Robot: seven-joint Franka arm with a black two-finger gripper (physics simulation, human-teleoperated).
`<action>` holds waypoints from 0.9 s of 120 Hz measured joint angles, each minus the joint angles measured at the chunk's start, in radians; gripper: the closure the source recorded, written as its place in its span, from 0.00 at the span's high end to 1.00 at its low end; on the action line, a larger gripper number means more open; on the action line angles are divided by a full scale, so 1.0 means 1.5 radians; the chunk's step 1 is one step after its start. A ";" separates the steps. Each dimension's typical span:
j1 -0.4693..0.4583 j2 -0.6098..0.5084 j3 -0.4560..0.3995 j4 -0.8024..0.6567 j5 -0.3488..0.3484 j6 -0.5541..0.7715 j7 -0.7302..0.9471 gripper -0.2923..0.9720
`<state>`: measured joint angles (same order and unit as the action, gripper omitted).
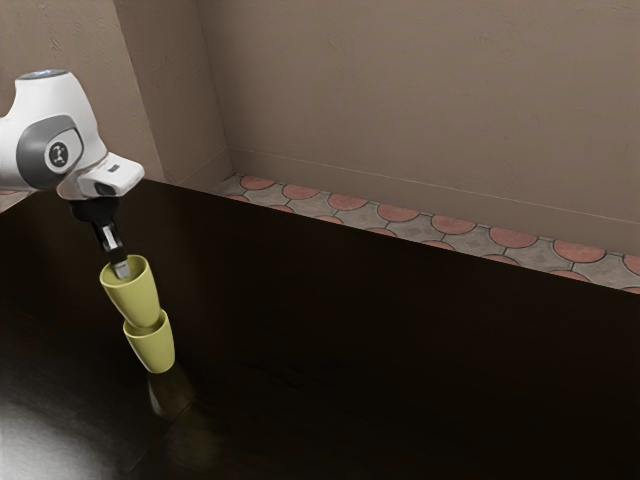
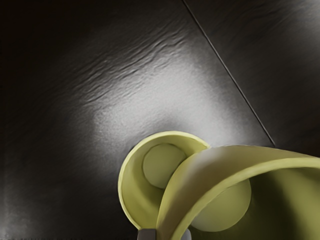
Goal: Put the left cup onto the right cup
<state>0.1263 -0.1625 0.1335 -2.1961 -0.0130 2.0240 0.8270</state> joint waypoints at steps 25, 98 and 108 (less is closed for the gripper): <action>0.009 0.010 0.000 0.001 0.000 0.006 -0.001 0.15; 0.022 0.037 0.000 0.012 0.005 0.020 -0.003 0.15; 0.022 0.042 0.000 0.014 0.005 0.021 -0.003 0.15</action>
<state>0.1598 -0.0991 0.1334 -2.1750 -0.0052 2.0562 0.8218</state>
